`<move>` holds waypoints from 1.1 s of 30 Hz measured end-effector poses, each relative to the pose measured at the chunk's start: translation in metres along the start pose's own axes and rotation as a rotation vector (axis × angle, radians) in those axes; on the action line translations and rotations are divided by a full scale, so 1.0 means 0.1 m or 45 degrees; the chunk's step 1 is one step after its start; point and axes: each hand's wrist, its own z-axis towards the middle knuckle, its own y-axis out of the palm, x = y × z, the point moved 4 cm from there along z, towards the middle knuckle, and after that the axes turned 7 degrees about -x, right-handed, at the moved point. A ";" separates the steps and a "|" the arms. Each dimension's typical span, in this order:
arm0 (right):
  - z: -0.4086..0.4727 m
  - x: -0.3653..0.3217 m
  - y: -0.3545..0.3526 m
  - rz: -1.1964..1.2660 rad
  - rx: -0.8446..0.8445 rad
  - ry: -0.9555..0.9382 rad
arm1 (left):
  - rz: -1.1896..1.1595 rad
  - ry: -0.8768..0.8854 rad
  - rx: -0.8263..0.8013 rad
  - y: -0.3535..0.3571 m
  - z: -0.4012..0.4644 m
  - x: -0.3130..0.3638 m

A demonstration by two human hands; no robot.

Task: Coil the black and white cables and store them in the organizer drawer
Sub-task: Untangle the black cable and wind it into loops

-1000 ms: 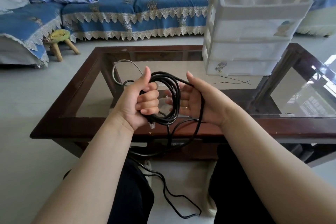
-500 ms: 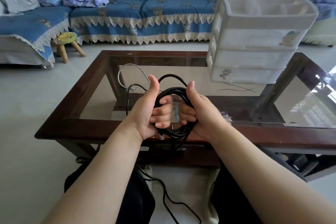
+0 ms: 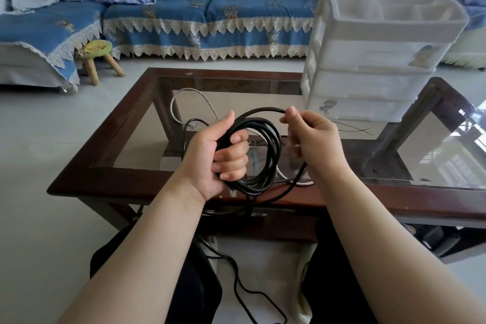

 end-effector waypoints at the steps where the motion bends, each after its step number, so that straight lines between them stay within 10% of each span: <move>1: 0.01 0.03 -0.01 -0.011 0.006 -0.002 | -0.011 0.039 -0.001 0.01 0.01 0.01; 9: -0.04 0.07 0.17 0.267 -0.288 0.050 | -0.358 0.378 -0.005 0.01 0.05 0.12; 20: -0.48 0.22 0.56 0.867 -0.808 0.559 | -0.927 0.891 0.482 -0.60 -0.12 0.63; 26: -0.19 -0.05 0.12 -0.793 0.110 -0.234 | -0.925 0.896 0.713 -0.62 -0.14 0.54; 33: -0.29 0.04 0.38 -1.528 -0.215 -0.493 | -0.677 0.888 0.964 -0.70 -0.19 0.49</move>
